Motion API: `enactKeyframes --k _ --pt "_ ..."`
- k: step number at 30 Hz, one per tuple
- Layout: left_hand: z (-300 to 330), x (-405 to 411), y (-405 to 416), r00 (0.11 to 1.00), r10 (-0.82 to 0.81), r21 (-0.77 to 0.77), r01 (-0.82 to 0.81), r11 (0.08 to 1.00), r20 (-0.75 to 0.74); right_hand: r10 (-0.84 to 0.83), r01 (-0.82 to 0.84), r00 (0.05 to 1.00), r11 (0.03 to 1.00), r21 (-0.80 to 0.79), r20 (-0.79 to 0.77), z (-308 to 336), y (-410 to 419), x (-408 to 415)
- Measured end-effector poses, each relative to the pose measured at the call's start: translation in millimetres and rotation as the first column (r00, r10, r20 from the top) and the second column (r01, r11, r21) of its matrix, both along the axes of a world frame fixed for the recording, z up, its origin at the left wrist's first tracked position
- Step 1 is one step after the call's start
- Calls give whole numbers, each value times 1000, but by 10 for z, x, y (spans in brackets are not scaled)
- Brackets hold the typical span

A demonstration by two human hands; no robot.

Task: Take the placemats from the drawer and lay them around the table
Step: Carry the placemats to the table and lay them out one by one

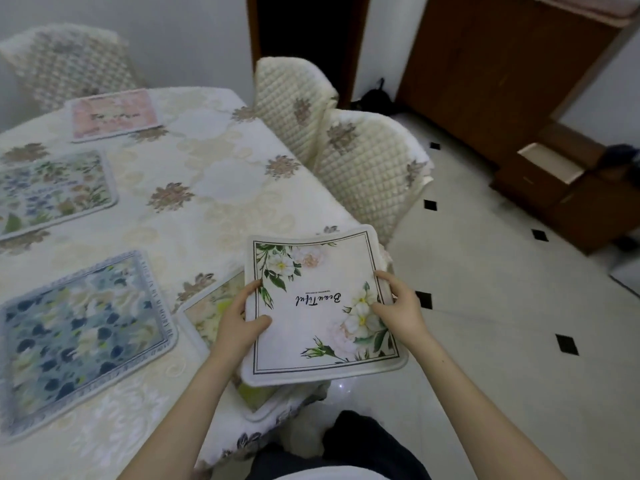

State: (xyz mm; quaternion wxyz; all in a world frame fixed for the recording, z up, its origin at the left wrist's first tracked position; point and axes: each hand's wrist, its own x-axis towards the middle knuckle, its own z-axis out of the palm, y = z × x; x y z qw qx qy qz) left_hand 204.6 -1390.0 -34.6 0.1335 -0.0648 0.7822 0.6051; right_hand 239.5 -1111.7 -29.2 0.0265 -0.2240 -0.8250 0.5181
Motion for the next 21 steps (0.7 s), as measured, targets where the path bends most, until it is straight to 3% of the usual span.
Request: enactKeyframes --k 9,21 --pt "184 -136 1252 982 -187 -44 186 982 -24 -192 190 981 981 -37 -35 13 1184 487" --pt "176 70 3822 963 -269 56 268 962 4 -345 342 938 937 -73 -36 107 3571 1048"
